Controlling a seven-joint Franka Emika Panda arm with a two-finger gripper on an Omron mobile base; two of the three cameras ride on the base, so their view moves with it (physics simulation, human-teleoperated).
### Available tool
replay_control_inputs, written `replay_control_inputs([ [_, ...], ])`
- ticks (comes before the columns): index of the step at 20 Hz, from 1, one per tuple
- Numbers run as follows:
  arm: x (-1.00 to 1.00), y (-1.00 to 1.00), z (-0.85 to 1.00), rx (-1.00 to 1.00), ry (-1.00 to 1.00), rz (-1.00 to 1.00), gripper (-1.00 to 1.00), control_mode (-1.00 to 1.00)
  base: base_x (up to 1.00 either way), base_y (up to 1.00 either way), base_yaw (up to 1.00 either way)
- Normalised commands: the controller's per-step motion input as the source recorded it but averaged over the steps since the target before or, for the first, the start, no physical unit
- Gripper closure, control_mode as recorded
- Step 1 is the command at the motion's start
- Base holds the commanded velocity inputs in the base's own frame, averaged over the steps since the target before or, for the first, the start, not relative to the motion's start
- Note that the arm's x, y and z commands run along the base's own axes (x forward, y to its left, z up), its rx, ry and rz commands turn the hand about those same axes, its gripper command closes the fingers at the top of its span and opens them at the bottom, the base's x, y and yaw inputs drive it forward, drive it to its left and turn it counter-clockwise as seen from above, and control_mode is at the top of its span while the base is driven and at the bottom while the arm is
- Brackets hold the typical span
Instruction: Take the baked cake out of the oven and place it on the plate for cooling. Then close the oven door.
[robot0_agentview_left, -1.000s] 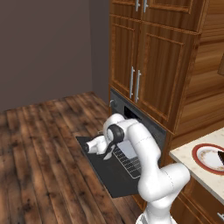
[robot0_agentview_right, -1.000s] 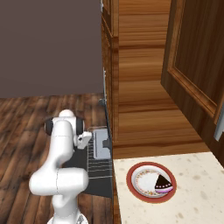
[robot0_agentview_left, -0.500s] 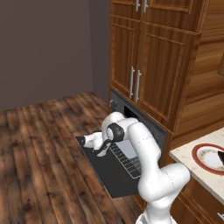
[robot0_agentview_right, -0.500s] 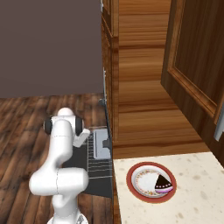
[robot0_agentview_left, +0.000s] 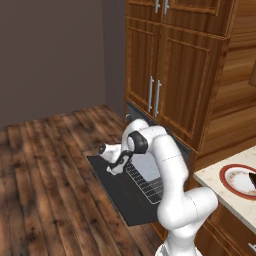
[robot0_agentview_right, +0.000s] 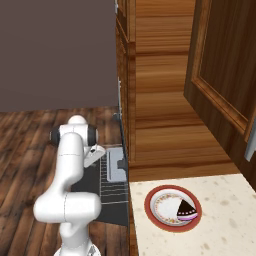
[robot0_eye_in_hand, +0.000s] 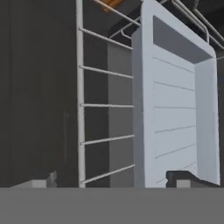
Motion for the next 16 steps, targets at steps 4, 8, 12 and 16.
replay_control_inputs([
  [4, -0.19, 0.01, -0.02, 0.14, 0.15, 0.0, -1.0, -1.0, 0.0, 0.0, 0.0],
  [8, -0.45, 0.21, 0.0, 0.13, 0.07, 0.0, -1.0, -1.0, 0.0, 0.0, 0.0],
  [12, -0.55, 0.38, 0.07, 0.11, 0.0, 0.02, -1.0, -1.0, 0.0, 0.0, 0.0],
  [16, -0.35, 0.34, 0.0, 0.06, 0.0, 0.02, -1.0, -1.0, 0.0, 0.0, 0.0],
])
